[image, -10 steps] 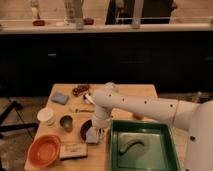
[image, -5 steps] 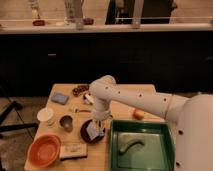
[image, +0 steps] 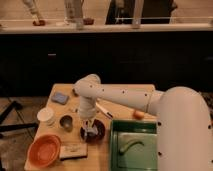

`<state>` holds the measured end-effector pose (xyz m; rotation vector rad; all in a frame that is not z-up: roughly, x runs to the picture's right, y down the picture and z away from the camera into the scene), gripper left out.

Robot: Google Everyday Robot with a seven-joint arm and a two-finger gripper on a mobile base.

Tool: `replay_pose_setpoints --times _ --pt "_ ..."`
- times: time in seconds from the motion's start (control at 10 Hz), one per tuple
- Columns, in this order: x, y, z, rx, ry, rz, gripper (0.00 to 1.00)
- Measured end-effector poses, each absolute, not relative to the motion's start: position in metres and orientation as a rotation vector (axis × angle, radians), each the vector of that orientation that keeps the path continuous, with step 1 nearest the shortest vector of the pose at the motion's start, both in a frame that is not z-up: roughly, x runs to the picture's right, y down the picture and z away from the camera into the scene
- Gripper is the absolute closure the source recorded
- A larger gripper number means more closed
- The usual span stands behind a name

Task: Wipe purple bowl with towel

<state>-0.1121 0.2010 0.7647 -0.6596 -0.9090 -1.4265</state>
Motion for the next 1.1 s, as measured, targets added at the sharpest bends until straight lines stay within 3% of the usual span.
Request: replay_pose_setpoints --times 0.6,1.1 --pt "-0.089 0.249 0.728 -0.683 -0.953 -1.405 1.0" --pt "-0.035 0.253 0.746 -0.77 -0.916 -1.317 1.0"
